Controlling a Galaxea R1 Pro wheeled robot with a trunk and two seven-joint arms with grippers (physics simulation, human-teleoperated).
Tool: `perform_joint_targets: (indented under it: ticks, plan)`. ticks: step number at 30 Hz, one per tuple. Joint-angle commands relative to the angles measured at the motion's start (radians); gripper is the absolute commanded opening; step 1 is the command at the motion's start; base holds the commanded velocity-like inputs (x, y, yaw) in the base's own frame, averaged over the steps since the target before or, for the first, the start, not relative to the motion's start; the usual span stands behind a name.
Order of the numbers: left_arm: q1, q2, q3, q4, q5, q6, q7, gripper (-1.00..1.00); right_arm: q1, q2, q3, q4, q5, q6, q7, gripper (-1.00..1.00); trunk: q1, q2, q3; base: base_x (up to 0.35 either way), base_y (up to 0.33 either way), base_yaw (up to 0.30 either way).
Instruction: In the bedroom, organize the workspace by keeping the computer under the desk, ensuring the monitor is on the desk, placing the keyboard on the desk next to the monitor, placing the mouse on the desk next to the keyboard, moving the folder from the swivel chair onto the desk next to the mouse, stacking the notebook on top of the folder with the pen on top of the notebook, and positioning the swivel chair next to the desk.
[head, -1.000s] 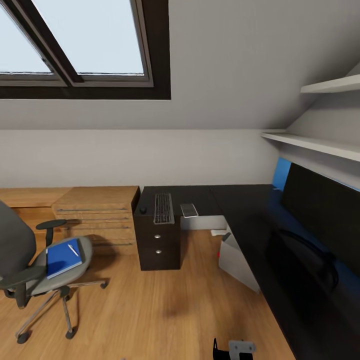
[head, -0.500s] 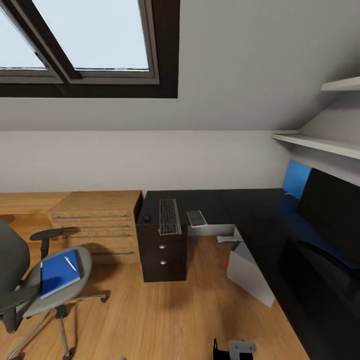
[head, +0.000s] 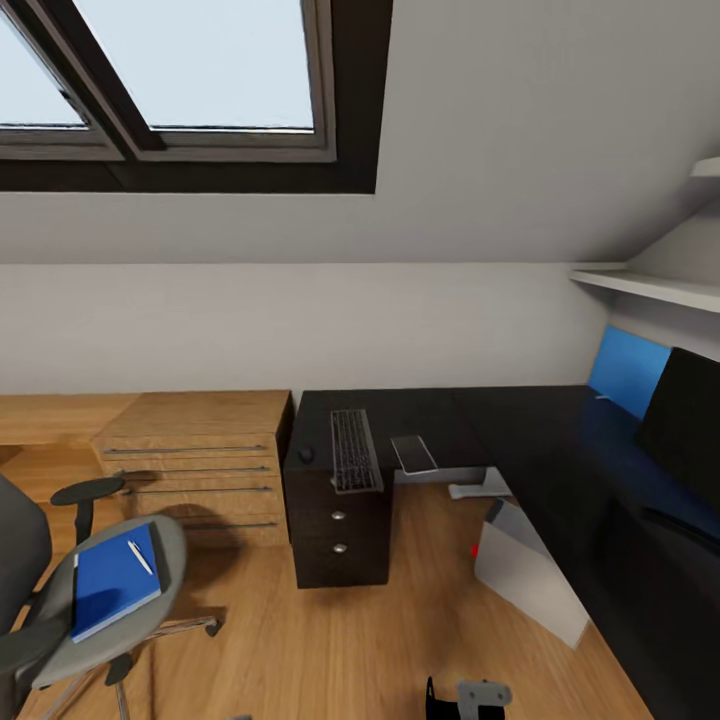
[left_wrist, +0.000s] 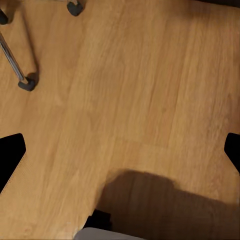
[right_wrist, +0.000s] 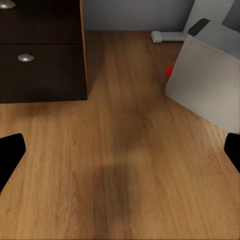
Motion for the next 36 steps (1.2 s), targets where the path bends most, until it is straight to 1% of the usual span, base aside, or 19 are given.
perform_joint_targets:
  ticks: [1,5,8,11,12,13,14,16,17,18,20,21,22,24,27,32,34,35,36]
  plan:
    - [-0.001,0.0,-0.007,-0.002,0.009,-0.026,0.007,1.0,-0.001,0.002,0.01,-0.005,-0.006,-0.003,-0.005,1.0,0.001,-0.001,-0.002,0.049,0.012,0.0]
    - [-0.001,0.0,-0.007,-0.016,0.01,-0.076,0.008,1.0,-0.002,0.005,0.009,-0.026,-0.007,-0.002,-0.006,1.0,0.001,-0.001,-0.002,0.028,0.007,0.0]
    - [-0.001,0.003,0.0,-0.162,0.011,-0.138,0.014,1.0,-0.004,0.007,0.005,-0.173,-0.025,0.023,-0.009,1.0,0.001,-0.001,-0.002,0.006,0.001,0.0]
    - [-0.001,0.006,0.003,-0.322,0.014,-0.104,0.024,1.0,-0.007,0.011,0.004,-0.305,-0.07,0.09,-0.009,1.0,0.001,-0.001,-0.002,0.002,0.0,0.0]
    - [-0.001,0.007,0.007,-0.421,0.016,-0.022,0.038,1.0,-0.01,0.013,0.003,-0.382,-0.124,0.165,-0.008,1.0,0.001,-0.001,-0.002,0.0,0.0,0.0]
    - [-0.001,0.007,0.009,-0.454,0.016,0.014,0.044,1.0,-0.012,0.014,0.003,-0.409,-0.147,0.193,-0.007,1.0,0.001,-0.001,-0.002,0.0,0.0,0.0]
    - [-0.001,0.008,0.018,-0.523,0.017,0.092,0.059,1.0,-0.016,0.014,0.003,-0.462,-0.199,0.25,-0.005,1.0,0.001,-0.001,-0.002,0.0,0.0,0.0]
    - [-0.001,0.007,0.101,-0.705,0.023,0.307,0.108,1.0,-0.034,0.013,0.002,-0.583,-0.354,0.372,0.003,1.0,0.001,-0.001,-0.002,0.0,0.0,0.0]
    - [-0.001,0.006,0.125,-0.743,0.024,0.351,0.116,1.0,-0.037,0.013,0.002,-0.603,-0.387,0.391,0.005,1.0,0.001,-0.001,-0.002,0.0,0.0,0.0]
    - [-0.001,0.004,0.172,-0.819,0.027,0.439,0.126,1.0,-0.042,0.011,0.001,-0.637,-0.451,0.422,0.007,1.0,0.001,-0.001,-0.002,0.0,0.0,0.0]
    - [-0.001,0.003,0.206,-0.888,0.034,0.521,0.133,1.0,-0.045,0.009,0.0,-0.664,-0.512,0.444,0.012,1.0,0.001,-0.001,-0.002,0.0,0.0,0.0]
    - [0.0,0.002,0.227,-0.93,0.042,0.585,0.138,1.0,-0.047,0.007,0.0,-0.679,-0.566,0.457,0.02,1.0,0.001,-0.001,-0.002,0.0,0.0,0.0]
    - [0.004,0.001,0.244,-0.942,0.048,0.638,0.142,1.0,-0.048,0.005,0.002,-0.688,-0.621,0.466,0.038,1.0,0.001,-0.001,-0.002,0.046,0.037,0.0]
    - [0.008,0.001,0.248,-0.897,0.046,0.662,0.144,1.0,-0.049,0.003,0.004,-0.693,-0.649,0.47,0.059,1.0,0.001,-0.001,-0.002,0.123,0.098,0.0]
    - [0.01,0.001,0.233,-0.816,0.041,0.66,0.144,1.0,-0.049,-0.002,0.004,-0.698,-0.67,0.473,0.086,1.0,0.001,-0.001,-0.002,0.223,0.161,0.0]
    - [0.011,0.001,0.205,-0.809,0.039,0.626,0.145,1.0,-0.049,-0.013,0.004,-0.699,-0.679,0.478,0.094,1.0,0.001,-0.001,-0.002,0.282,0.19,0.0]
    - [0.011,0.002,0.179,-0.81,0.038,0.617,0.146,1.0,-0.049,-0.016,0.004,-0.702,-0.682,0.481,0.096,1.0,0.001,-0.001,-0.002,0.285,0.211,0.0]
    - [0.012,0.004,0.148,-0.825,0.037,0.609,0.147,1.0,-0.049,-0.021,0.003,-0.706,-0.686,0.484,0.097,1.0,0.001,-0.001,-0.002,0.27,0.235,0.0]
    - [0.011,0.004,0.146,-0.826,0.037,0.608,0.147,1.0,-0.049,-0.022,0.003,-0.706,-0.687,0.485,0.097,1.0,0.001,-0.001,-0.002,0.269,0.236,0.0]
